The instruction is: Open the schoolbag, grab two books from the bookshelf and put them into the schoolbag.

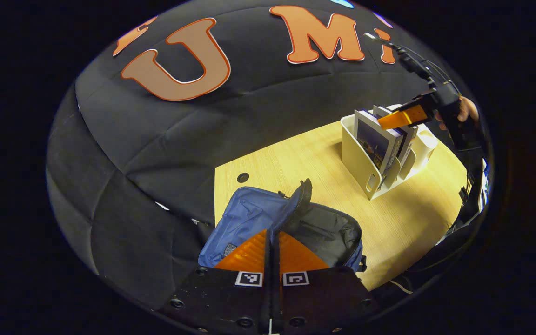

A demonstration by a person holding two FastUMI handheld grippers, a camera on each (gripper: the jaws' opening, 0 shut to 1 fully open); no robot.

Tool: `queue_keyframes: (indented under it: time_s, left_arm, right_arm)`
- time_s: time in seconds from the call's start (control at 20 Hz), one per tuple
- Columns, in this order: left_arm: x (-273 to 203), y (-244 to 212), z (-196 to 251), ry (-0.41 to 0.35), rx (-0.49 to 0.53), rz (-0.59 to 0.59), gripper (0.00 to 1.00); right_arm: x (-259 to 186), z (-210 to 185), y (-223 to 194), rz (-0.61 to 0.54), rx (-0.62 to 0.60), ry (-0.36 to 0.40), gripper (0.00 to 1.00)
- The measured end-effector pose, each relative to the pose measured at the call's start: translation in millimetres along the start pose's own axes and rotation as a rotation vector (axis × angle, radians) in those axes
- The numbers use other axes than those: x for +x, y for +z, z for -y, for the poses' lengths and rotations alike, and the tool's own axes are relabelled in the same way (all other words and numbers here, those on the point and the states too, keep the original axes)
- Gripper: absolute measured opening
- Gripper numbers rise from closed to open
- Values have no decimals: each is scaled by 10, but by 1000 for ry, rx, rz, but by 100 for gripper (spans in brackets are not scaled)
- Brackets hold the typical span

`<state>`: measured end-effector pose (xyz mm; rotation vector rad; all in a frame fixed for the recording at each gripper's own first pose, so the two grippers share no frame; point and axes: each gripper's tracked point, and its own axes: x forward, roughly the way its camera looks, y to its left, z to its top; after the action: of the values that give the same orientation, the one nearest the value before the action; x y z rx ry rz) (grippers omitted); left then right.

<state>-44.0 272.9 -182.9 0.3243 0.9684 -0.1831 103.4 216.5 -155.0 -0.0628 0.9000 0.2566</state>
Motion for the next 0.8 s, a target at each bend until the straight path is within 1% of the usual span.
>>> queue_keyframes:
  time_s: [0.15,0.3,0.4,0.45,0.5,0.55,0.6,0.65,0.7,0.75,0.8]
  left_arm:
    - [77,-80,53,-51,-45,6,2]
    - [137,-83,6,-65,-66,17,2]
    - [149,-140,-40,-75,-79,17,2]
    - [181,-161,-53,-79,-86,18,2]
    - [186,-183,-67,-84,-95,17,2]
    - [191,-193,-81,-90,-103,17,2]
    - [203,-212,-85,-97,-110,17,1]
    - [213,-243,-82,-103,-116,18,2]
    - [222,-268,-90,-109,-122,16,2]
    - [232,-278,-95,-114,-128,15,2]
    - [238,-290,-98,-119,-133,15,2]
  right_arm:
    - [187,71,74,-47,-11,-52,96]
    - [369,119,98,-108,-2,-84,96]
    - [462,134,100,-145,23,-92,93]
    - [486,150,103,-158,34,-98,79]
    - [520,173,106,-171,39,-108,86]
    - [544,189,80,-193,43,-113,78]
    - [565,175,36,-223,51,-107,75]
    - [579,163,-31,-259,59,-109,64]
    - [563,182,-71,-294,63,-117,58]
    - [565,197,-79,-311,65,-119,42]
    - [564,210,-107,-336,56,-123,39]
